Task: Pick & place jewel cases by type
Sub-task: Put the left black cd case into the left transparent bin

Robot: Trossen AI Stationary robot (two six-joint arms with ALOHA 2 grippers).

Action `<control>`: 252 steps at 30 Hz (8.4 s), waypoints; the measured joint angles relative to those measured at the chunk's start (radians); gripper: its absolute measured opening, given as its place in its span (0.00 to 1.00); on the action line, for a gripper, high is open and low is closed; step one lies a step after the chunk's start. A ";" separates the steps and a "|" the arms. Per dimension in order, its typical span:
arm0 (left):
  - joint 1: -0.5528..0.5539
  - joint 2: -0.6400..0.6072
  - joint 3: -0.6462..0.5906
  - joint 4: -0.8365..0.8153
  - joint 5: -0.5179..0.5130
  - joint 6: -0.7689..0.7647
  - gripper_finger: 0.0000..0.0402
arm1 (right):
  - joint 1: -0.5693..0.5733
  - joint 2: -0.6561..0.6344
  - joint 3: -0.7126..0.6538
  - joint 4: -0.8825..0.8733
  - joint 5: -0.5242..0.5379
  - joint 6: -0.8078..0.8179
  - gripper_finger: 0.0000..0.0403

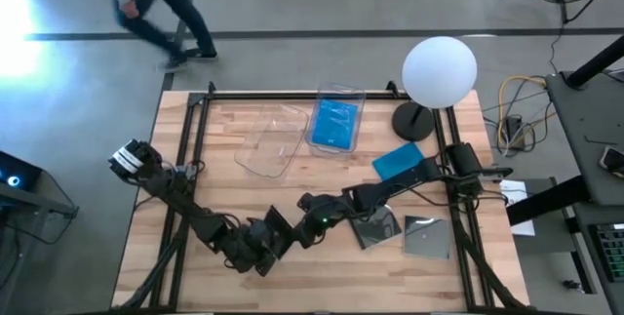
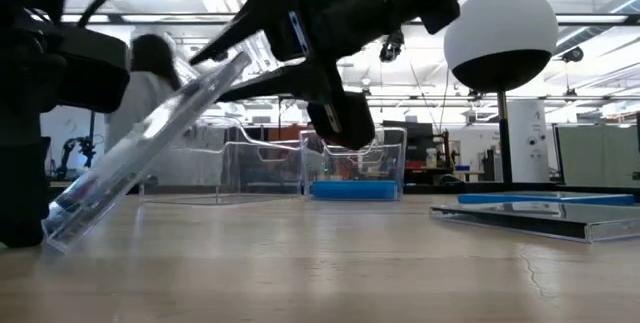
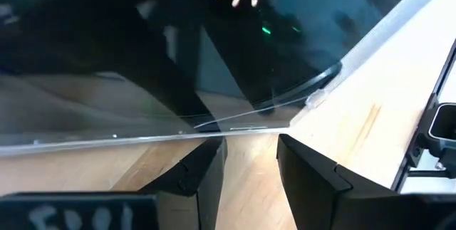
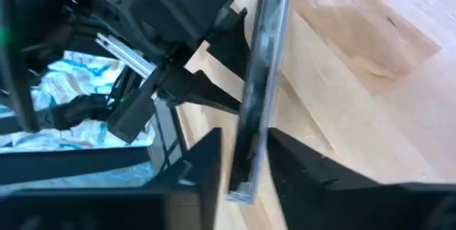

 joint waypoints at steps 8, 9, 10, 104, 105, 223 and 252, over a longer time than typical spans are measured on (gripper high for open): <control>-0.104 -0.103 -0.002 -0.065 -0.200 -0.035 0.30 | -0.009 -0.009 -0.004 -0.048 -0.037 -0.013 0.06; -0.122 -0.115 -0.003 -0.084 -0.216 -0.053 0.30 | -0.010 -0.017 -0.004 -0.052 -0.044 -0.013 0.07; -0.141 -0.128 -0.004 -0.108 -0.230 -0.082 0.30 | -0.013 -0.029 -0.004 -0.052 -0.056 -0.011 0.08; 0.149 -0.290 -0.086 0.110 -0.075 0.152 0.01 | 0.011 -0.453 -0.477 -0.991 0.085 0.212 0.03; 0.149 -0.290 -0.086 0.109 -0.075 0.151 0.01 | 0.011 -0.440 -0.479 -0.947 0.055 0.198 0.03; 0.099 -0.162 -0.165 0.255 -0.211 -0.470 0.34 | 0.012 -0.063 -0.146 -0.437 -0.071 -0.195 0.03; 0.146 -0.088 -0.099 0.471 -0.215 -0.247 0.34 | 0.034 -0.066 -0.199 -0.450 -0.123 -0.273 0.03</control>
